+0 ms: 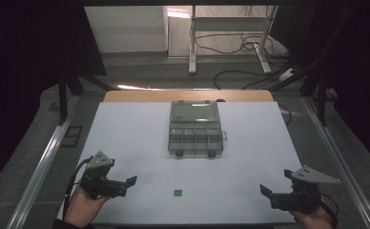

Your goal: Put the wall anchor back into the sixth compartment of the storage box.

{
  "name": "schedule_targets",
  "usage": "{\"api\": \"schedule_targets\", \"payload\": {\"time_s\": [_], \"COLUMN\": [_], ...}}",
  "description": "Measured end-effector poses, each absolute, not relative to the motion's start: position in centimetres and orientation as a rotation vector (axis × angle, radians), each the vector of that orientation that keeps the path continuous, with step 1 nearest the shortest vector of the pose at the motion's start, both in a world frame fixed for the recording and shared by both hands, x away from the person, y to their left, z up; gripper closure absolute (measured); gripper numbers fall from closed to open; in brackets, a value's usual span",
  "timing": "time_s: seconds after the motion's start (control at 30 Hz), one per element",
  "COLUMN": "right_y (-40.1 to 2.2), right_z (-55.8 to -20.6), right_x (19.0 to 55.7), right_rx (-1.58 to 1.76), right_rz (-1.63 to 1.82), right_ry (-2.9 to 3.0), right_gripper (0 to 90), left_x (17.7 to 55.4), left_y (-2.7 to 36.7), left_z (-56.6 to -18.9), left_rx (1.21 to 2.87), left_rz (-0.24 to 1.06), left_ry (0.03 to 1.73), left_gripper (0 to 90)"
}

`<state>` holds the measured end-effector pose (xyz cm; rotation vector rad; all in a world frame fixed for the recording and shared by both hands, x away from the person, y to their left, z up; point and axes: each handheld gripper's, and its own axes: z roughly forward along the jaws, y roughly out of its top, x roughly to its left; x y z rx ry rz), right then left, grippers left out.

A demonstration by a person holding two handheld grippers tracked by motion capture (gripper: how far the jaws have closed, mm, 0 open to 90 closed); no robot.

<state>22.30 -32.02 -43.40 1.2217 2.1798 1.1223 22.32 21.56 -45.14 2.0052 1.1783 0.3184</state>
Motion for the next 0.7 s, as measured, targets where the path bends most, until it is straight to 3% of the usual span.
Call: {"api": "schedule_targets", "payload": {"time_s": [0.23, 0.7], "right_y": [-32.0, -32.0], "right_z": [-43.4, -43.5], "right_x": [22.3, 22.4], "right_rx": [1.230, 1.243], "right_rz": [1.116, 1.098], "right_ry": [2.180, 2.183], "right_gripper": [0.0, 0.0], "left_x": [23.5, 25.3], "left_y": [20.6, 18.7], "left_z": [-45.3, -45.5], "left_rx": [2.047, 2.123], "left_rz": [0.264, 0.227], "left_ry": [1.120, 1.050], "left_gripper": [0.2, 15.1]}}
